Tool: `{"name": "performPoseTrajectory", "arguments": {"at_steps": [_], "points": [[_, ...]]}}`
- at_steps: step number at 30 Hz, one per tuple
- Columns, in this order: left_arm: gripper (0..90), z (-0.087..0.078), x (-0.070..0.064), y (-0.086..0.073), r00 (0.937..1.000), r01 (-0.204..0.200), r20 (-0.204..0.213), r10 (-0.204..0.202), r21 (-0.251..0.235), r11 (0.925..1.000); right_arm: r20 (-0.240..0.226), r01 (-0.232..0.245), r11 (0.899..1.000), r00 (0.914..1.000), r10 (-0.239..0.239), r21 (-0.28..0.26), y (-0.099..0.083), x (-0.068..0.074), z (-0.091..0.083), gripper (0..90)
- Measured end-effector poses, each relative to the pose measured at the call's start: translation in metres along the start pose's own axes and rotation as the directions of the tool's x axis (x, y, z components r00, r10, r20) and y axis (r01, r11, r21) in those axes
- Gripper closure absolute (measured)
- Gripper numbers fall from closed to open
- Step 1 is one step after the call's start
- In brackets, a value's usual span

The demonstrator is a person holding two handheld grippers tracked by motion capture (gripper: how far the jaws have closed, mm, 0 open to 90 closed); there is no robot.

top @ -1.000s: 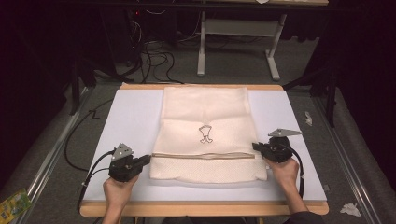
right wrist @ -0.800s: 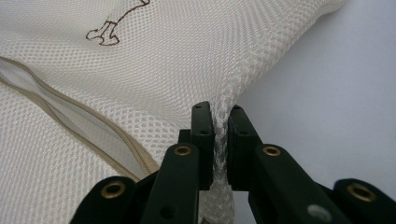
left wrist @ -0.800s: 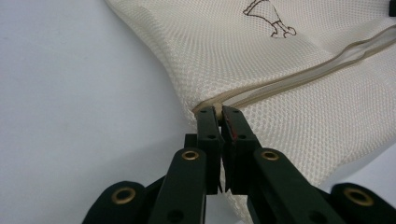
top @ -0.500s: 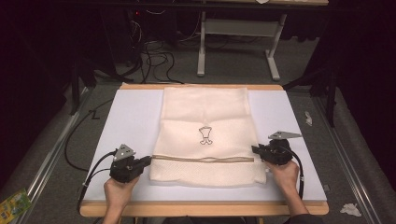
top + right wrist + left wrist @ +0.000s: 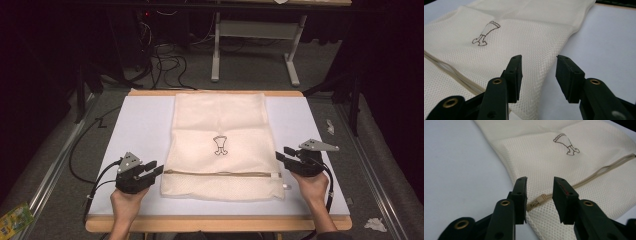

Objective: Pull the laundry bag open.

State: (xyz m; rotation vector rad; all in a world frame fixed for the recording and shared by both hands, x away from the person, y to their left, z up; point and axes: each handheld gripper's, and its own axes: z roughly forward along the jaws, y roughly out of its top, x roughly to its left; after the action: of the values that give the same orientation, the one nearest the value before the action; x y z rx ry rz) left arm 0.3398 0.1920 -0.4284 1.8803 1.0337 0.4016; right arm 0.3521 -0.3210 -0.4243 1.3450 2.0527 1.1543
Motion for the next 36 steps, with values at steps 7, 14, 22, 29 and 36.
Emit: {"name": "performPoseTrajectory", "arguments": {"at_steps": [7,14,22,29,36], "points": [[57.9,-0.011,0.004,0.003,0.9994,-0.001,-0.034,-0.002,-0.070,0.9975,0.017,-0.016,0.996,0.9997,0.017,-0.090,-0.001,-0.010,-0.017,53.9],[56.0,-0.021,0.014,-0.004,0.9968,0.020,-0.074,-0.028,-0.109,0.9939,0.040,-0.029,0.989,0.9986,0.035,-0.142,-0.005,-0.020,-0.030,52.7],[54.6,-0.029,0.022,-0.006,0.9945,0.043,-0.090,-0.055,-0.131,0.9904,0.066,-0.040,0.982,0.9964,0.053,-0.183,-0.009,-0.029,-0.041,52.4],[53.4,-0.028,0.028,-0.009,0.9921,0.064,-0.099,-0.077,-0.129,0.9896,0.067,-0.058,0.978,0.9951,0.073,-0.198,-0.014,-0.036,-0.047,51.9],[52.7,-0.029,0.032,-0.011,0.9895,0.080,-0.108,-0.096,-0.143,0.9865,0.067,-0.092,0.975,0.9919,0.108,-0.202,-0.020,-0.045,-0.050,52.1]]}}
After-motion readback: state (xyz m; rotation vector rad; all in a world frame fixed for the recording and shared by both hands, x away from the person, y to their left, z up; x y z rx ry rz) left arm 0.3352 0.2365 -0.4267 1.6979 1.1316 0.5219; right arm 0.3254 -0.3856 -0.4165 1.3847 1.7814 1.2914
